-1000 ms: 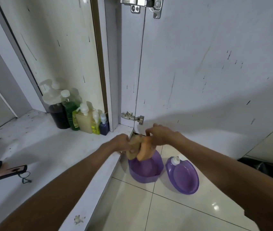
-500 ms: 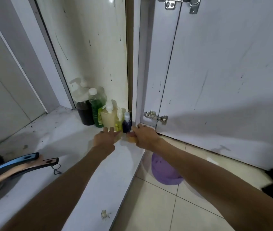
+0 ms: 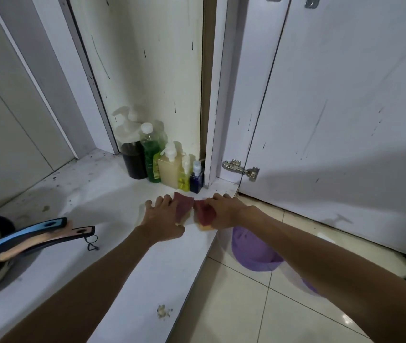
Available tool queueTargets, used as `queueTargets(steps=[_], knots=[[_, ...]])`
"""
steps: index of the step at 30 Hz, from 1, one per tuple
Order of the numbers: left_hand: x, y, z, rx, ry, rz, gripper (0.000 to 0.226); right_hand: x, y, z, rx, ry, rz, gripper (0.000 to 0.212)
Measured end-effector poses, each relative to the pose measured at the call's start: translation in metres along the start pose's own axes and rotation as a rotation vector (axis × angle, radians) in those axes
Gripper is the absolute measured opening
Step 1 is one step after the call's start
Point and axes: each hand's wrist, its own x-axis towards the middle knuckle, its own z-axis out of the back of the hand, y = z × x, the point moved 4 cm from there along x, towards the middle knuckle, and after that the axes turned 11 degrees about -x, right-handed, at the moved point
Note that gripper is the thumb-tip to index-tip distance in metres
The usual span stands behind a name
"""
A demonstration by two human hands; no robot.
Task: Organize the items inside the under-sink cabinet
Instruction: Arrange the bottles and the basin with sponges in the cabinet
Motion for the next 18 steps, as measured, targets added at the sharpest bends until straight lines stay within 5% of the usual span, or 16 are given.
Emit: queueTargets(steps=[6, 11, 18], knots=[[0.014, -0.048, 0.018, -0.159, -0.035, -0.039, 0.046, -0.032, -0.045, 0.016, 0.127, -0.012, -0.096, 0.058], [0.029, -0.112, 0.007, -0.405, 0.039, -0.088, 0.049, -0.081, -0.133, 0.008, 0.183, -0.038, -0.34, 0.047], [0.054, -0.175, -0.024, -0.39, 0.179, -0.174, 0.062, -0.163, -0.229, -0.043, 0.264, 0.097, -0.531, 0.048]])
